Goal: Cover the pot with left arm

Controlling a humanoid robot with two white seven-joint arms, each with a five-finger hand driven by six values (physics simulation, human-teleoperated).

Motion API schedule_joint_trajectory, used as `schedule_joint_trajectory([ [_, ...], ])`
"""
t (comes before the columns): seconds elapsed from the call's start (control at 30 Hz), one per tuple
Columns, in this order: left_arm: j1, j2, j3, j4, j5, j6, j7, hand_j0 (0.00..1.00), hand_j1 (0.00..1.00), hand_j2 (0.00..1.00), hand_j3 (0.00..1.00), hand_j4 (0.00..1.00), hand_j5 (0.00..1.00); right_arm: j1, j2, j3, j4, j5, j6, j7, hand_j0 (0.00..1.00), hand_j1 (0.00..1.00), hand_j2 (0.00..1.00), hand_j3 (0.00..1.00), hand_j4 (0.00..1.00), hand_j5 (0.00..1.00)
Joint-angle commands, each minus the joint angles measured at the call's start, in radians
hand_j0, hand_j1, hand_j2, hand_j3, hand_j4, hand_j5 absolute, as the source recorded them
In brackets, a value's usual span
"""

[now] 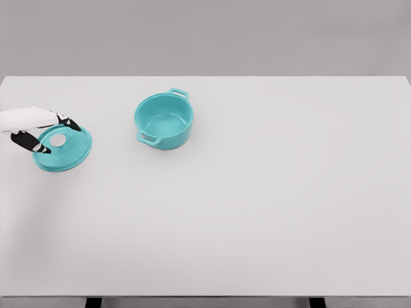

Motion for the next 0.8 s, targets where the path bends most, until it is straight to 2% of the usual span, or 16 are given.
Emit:
schedule_joint_trajectory([
  [0.0,0.0,0.004,0.001,0.0,0.007,0.002,0.0,0.81,0.81,0.81,0.81,0.81,0.81,0.0,0.0,0.0,-0.001,0.001,0.0,0.0,1.0,1.0,1.0,1.0,1.0,1.0],
  [0.77,0.006,-0.004,0.003,0.023,0.004,0.002,0.0,0.81,0.81,0.81,0.81,0.81,0.81,0.0,0.0,0.0,-0.001,0.001,0.0,0.0,1.0,1.0,1.0,1.0,1.0,1.0],
])
